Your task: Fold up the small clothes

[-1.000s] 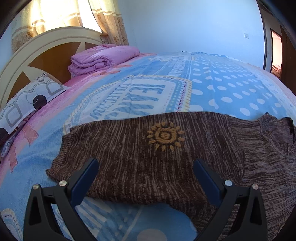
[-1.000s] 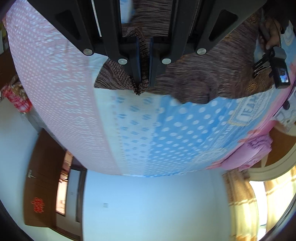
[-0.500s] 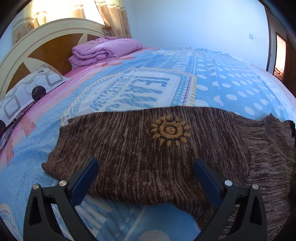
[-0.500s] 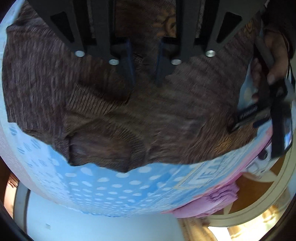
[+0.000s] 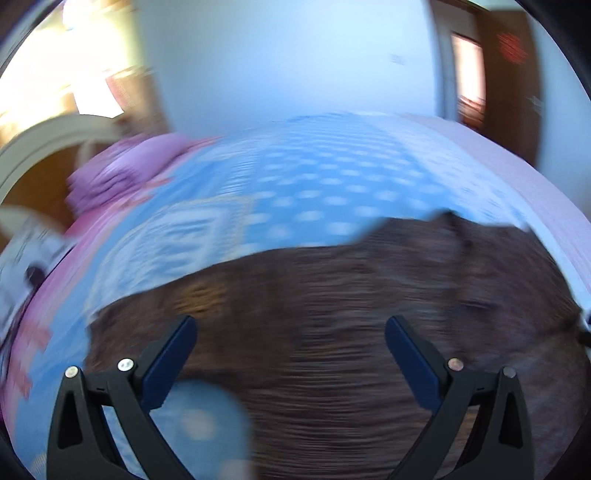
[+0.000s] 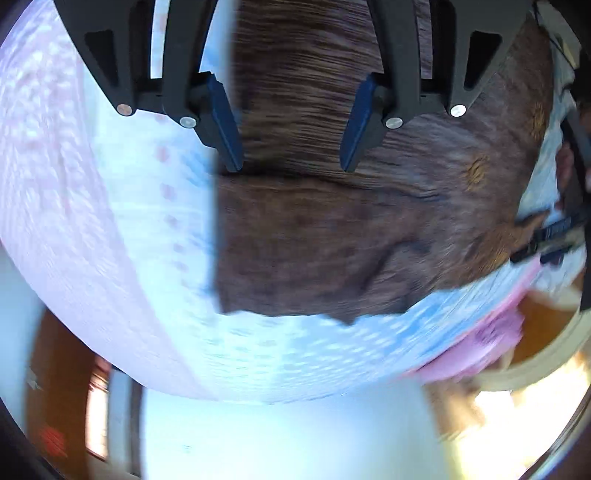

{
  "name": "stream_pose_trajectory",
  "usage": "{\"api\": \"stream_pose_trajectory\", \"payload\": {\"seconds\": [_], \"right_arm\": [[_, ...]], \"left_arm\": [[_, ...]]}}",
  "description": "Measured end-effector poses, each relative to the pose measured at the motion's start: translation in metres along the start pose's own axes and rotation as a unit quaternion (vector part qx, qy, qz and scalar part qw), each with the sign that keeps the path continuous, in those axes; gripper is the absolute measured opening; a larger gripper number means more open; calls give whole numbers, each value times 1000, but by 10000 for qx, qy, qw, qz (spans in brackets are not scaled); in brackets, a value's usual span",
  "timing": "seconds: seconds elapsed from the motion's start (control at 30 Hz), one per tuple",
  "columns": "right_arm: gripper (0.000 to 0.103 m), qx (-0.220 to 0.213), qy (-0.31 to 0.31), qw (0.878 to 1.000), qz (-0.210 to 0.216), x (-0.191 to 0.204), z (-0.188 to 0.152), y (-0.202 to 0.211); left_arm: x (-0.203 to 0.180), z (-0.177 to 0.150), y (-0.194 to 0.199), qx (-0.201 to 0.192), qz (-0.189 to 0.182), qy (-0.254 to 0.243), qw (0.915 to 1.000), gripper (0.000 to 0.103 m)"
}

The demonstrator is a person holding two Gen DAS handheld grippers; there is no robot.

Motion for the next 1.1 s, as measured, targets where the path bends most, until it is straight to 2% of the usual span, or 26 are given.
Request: {"api": "stream_pose_trajectory", "payload": {"seconds": [0.13,0.23,0.33,0.4,0.47,0.5,0.6,0.63,0.7,0.8,0.9,1.0,1.03,1.1], "right_arm": [[60,-327,-247,9991,-82,-16,-14,2],[60,-517,-252,9983,-129,-18,-27,0],[60,-411,-360,9985,89,-21,-34,-5],[61,-495,-434,9977,148,-23,-31,-5],[62,-542,-463,9973,151,-26,-32,-2],[63,-547,-458,9974,136,-25,-32,-1],[64,-509,-394,9979,112,-22,-33,-3],[64,-476,-368,9981,121,-21,-33,-4],[64,-424,-352,9984,104,-20,-35,-6],[64,-437,-431,9981,101,-22,-37,-4],[64,-480,-586,9971,66,-28,-39,-2],[64,-573,-776,9953,5,-36,-40,2],[64,-590,-834,9948,11,-38,-41,2],[64,-601,-917,9940,9,-41,-41,2]], "left_arm": [[-72,-12,-11,115,-117,-660,9977,103],[-113,-17,-24,226,-331,-803,9960,103],[-140,-18,-42,241,-214,-819,9961,103],[-149,-19,-59,267,-37,-854,9960,103],[-136,-10,-75,-49,673,-919,9935,103],[-124,-6,-81,-44,867,-745,9934,103],[-70,8,-98,295,1246,62,9917,103],[-54,10,-99,396,1258,259,9909,103],[-40,10,-92,494,1025,463,9924,103],[-40,-1,-69,695,240,737,9946,100],[-57,-21,-54,1099,-431,882,9891,88],[-85,-44,-51,1402,-663,583,9862,70],[-94,-49,-50,1406,-676,486,9866,58],[-104,-50,-44,1174,-685,358,9901,49]]}}
Point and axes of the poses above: each gripper's, at about its wrist camera, not at the fingertips, and y roughly against the way its jaws point, x to its left, z to its top, the point moved 7 cm from there along -y, roughly the way its jaws point, and after that the axes turned 15 degrees about y, right-handed, at the moved point
